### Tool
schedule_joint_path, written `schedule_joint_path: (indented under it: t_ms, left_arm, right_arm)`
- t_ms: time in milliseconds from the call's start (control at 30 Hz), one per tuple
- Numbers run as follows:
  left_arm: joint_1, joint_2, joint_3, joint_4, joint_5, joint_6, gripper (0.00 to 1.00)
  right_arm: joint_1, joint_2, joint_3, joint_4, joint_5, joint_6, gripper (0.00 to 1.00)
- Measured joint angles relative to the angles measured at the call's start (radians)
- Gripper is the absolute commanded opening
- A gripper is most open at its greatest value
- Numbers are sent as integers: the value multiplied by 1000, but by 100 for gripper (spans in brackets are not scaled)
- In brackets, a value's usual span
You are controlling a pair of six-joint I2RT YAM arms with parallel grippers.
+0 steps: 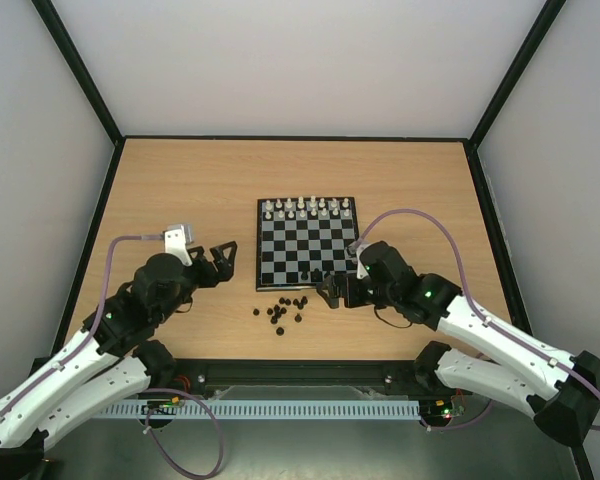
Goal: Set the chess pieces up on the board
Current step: Pick up the chess piece at the center of the board.
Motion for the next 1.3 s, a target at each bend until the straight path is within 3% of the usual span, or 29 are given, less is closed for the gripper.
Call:
schedule_joint_path:
  t_ms: [467, 900, 1000, 1067, 1300]
  left_arm:
    - [0, -32, -105, 58, -12, -16, 100]
    - [0, 87, -23, 56, -55, 46, 100]
    - [0, 128, -20, 60, -59, 61, 100]
    - [0, 151, -20, 60, -60, 71, 100]
    - [0, 168, -52, 64, -58, 78, 99]
  right_arm:
    - [5, 10, -36, 20, 5, 41, 99]
    - [99, 292, 157, 24, 191, -33, 99]
    - [131, 359, 156, 25, 230, -47, 90]
    - [143, 387, 152, 26, 245, -53, 76]
    - [198, 397, 87, 61, 270, -44, 54]
